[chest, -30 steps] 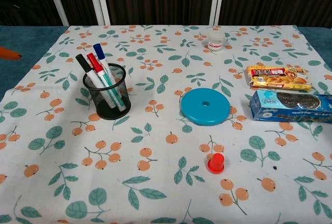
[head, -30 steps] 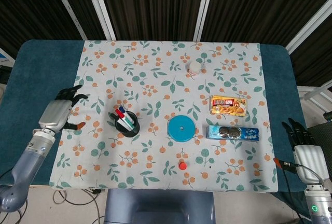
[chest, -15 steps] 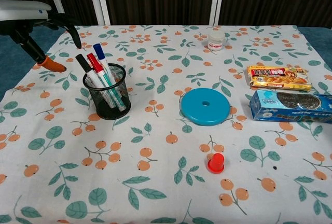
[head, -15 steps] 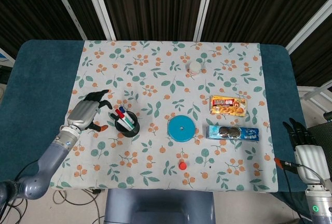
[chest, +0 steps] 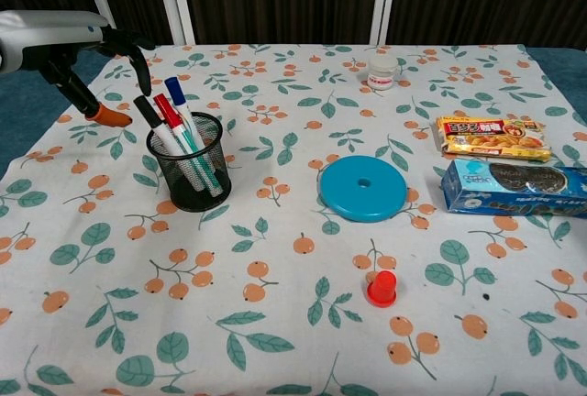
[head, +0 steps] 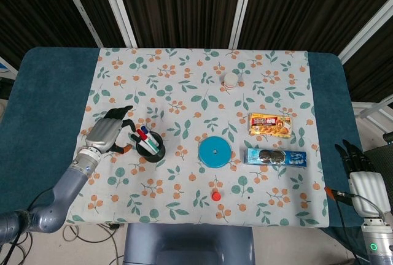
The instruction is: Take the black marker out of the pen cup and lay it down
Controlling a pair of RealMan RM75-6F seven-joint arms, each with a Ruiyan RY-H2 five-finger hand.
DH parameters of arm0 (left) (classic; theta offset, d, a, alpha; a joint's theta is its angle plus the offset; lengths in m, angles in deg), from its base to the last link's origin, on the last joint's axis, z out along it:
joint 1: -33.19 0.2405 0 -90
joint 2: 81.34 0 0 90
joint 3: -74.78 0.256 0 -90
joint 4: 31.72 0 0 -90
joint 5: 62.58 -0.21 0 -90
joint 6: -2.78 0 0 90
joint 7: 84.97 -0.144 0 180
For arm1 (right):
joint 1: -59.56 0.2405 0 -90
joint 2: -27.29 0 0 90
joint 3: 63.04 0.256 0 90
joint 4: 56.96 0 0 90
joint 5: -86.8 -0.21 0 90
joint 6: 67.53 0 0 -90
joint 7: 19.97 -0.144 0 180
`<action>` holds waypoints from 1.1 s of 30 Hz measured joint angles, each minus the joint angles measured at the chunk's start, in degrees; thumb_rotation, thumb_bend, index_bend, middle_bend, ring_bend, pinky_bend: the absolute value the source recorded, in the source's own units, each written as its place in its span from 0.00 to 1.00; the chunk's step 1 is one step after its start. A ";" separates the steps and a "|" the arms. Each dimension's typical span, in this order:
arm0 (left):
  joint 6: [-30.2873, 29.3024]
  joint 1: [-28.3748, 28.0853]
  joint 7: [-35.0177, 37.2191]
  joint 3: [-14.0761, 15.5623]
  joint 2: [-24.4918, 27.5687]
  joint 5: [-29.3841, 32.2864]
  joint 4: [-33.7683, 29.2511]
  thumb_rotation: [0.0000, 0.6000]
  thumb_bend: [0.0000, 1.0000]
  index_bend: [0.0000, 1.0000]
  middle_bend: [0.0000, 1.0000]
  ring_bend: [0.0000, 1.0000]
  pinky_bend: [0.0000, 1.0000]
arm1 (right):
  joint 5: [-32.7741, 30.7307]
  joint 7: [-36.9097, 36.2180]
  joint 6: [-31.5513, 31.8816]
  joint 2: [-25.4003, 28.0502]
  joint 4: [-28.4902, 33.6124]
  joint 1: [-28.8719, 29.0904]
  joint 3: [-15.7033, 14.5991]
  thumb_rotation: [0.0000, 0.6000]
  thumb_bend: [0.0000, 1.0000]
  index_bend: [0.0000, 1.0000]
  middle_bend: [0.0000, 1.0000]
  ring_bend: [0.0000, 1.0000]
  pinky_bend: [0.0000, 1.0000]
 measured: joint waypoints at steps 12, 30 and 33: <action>-0.51 -1.81 -1.83 1.22 -1.59 1.75 0.88 1.00 0.26 0.46 0.00 0.00 0.00 | -0.03 -0.34 -0.04 0.19 0.10 -0.02 0.02 1.00 0.08 0.09 0.01 0.06 0.17; -0.72 -3.00 -1.82 2.10 -1.92 2.88 0.95 1.00 0.27 0.51 0.00 0.00 0.00 | -0.29 -0.24 -0.22 0.27 0.31 -0.07 0.02 1.00 0.08 0.09 0.01 0.06 0.17; -0.87 -3.20 -1.86 2.17 -1.95 2.88 0.87 1.00 0.28 0.52 0.00 0.00 0.00 | -0.32 -0.16 -0.29 0.29 0.32 -0.06 0.01 1.00 0.08 0.09 0.01 0.06 0.17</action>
